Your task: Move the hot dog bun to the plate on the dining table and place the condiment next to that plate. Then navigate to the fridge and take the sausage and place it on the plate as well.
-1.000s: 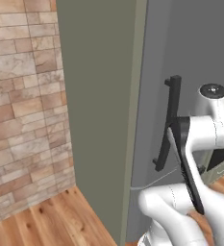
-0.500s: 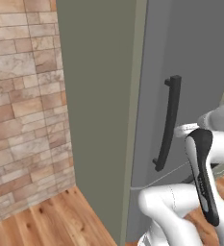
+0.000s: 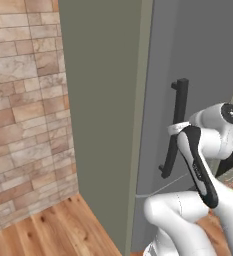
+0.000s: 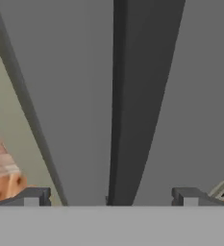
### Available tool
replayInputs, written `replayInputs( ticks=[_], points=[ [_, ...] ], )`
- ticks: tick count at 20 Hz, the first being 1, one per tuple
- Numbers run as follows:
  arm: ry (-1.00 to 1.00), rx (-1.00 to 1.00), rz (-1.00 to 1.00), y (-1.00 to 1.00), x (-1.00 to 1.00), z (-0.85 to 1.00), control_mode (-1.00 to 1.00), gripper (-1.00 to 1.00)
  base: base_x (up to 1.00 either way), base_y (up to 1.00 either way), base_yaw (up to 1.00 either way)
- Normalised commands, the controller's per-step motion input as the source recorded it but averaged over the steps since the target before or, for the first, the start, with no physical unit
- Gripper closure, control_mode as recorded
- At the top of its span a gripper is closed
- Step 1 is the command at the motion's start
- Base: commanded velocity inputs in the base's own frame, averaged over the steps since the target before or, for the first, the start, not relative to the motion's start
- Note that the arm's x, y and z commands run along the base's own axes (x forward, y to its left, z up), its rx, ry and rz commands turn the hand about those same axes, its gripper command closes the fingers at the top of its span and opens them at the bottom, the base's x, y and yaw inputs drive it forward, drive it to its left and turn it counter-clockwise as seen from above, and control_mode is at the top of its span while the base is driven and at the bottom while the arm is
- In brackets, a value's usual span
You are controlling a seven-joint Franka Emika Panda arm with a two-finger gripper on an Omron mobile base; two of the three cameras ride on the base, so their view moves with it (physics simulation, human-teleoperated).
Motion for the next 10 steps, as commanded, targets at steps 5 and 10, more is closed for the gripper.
replayInputs(
  ticks=[5, 10],
  points=[
    [0.0, 0.0, 0.02, -0.1, 0.55, 0.0, -1.0, -1.0, 0.0, 0.0, 0.0],
    [0.0, 0.0, 0.0, -0.36, 0.28, -0.1, -1.0, -1.0, 0.0, 0.0, 0.0]
  ],
)
